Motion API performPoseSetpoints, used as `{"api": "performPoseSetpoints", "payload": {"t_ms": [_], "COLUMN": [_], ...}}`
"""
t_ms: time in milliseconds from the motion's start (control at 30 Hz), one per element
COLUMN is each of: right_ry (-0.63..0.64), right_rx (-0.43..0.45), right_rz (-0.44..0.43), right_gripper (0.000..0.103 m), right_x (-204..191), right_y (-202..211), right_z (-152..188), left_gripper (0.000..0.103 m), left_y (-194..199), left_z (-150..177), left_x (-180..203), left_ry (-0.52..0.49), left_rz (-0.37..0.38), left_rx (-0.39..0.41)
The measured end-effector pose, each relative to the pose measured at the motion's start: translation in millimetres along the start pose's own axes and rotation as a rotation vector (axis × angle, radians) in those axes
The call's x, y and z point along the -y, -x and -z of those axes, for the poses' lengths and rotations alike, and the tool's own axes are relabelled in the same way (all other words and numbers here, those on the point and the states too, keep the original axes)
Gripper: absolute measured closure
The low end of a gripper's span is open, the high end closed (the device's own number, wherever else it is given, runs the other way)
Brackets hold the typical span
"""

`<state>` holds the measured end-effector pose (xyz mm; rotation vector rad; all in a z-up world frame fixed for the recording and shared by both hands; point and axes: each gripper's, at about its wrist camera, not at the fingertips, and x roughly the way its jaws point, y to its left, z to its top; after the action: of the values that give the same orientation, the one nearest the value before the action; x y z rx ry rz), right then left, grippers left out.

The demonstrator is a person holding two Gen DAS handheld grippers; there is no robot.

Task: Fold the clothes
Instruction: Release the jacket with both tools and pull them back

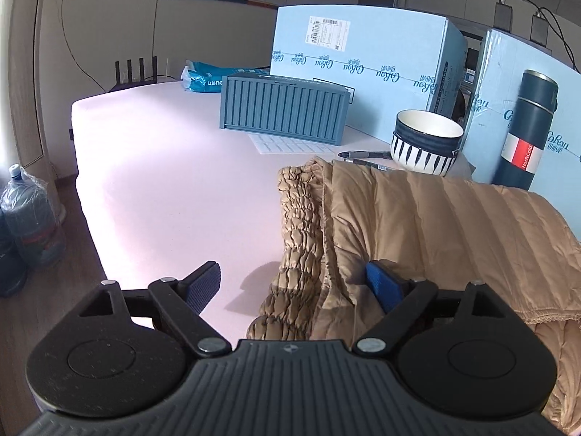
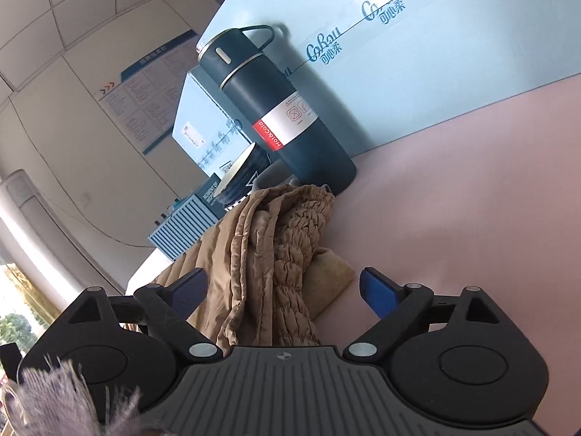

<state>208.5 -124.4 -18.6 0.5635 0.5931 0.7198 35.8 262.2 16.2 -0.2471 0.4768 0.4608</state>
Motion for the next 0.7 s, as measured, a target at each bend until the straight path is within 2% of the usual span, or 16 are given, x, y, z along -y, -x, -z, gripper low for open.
{"api": "performPoseSetpoints", "payload": {"t_ms": [167, 333, 400, 500, 700], "right_ry": [0.01, 0.044, 0.055, 0.075, 0.13], "right_rx": [-0.02, -0.046, -0.053, -0.06, -0.076], "right_rz": [0.016, 0.025, 0.025, 0.03, 0.05], "right_gripper": [0.012, 0.01, 0.006, 0.005, 0.003], "right_x": [-1, -9, -12, -16, -27], "right_y": [26, 55, 67, 83, 104], "right_z": [13, 33, 41, 50, 63], "left_gripper": [0.017, 0.016, 0.016, 0.016, 0.016], "left_y": [47, 80, 90, 98, 110], "left_z": [20, 46, 55, 67, 84], "left_x": [21, 47, 56, 69, 84], "left_ry": [-0.029, -0.067, -0.076, -0.086, -0.058], "left_rz": [-0.042, -0.064, -0.09, -0.134, -0.177], "left_rx": [0.084, 0.117, 0.131, 0.145, 0.16]}}
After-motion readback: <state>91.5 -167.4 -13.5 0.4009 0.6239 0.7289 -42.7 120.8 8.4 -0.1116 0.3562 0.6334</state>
